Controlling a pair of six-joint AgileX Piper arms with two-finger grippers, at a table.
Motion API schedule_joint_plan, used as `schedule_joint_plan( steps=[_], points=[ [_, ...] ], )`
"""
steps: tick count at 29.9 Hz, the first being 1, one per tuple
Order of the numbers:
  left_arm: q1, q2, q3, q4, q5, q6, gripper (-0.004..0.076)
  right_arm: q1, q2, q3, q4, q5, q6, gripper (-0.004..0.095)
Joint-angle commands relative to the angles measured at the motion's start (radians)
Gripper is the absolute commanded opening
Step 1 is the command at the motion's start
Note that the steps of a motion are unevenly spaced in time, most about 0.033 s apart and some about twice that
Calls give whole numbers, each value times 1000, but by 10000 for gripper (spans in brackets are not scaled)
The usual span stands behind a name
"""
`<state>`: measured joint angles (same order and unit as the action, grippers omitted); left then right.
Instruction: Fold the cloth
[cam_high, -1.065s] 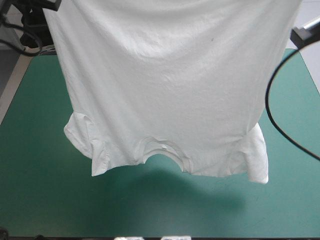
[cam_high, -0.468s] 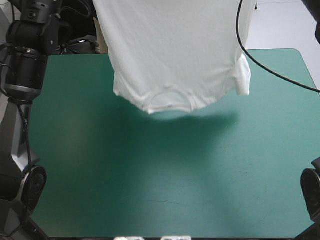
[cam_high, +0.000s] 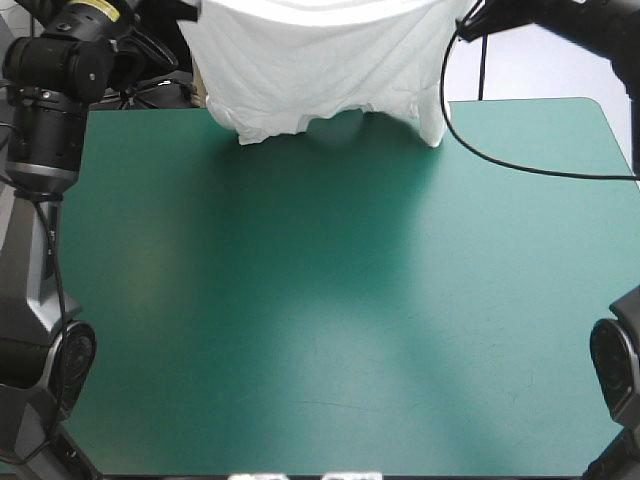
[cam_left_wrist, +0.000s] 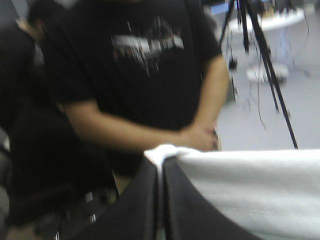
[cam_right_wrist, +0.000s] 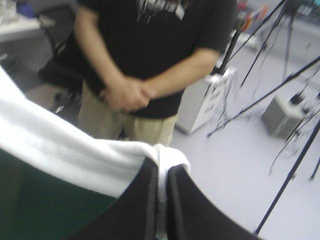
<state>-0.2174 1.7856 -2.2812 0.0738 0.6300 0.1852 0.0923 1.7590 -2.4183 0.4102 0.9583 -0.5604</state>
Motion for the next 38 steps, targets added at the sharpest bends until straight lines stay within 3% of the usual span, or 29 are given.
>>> schedule_joint_plan(
  steps=[1, 6, 11, 20, 28, 38],
  points=[
    [-1, -8, 68, -10, 209, -44, -17, 2, 25, 3, 6, 140, 13, -16],
    [-1, -16, 230, -14, 343, -49, -17, 2, 50, 120, -44, 290, 63, -11],
    [-1, -68, 412, -10, 435, -31, -17, 2, -14, 322, -104, 290, 120, -11],
    [-1, -334, 895, -107, 345, -38, -17, 4, -260, 865, -100, 242, 125, -11],
    [-1, -537, 1168, -113, 385, -48, -17, 22, -443, 1288, -97, 207, 157, -11],
    [-3, -660, 1398, -154, 428, -40, -17, 161, -554, 1554, -140, 179, 239, -11]
  ],
)
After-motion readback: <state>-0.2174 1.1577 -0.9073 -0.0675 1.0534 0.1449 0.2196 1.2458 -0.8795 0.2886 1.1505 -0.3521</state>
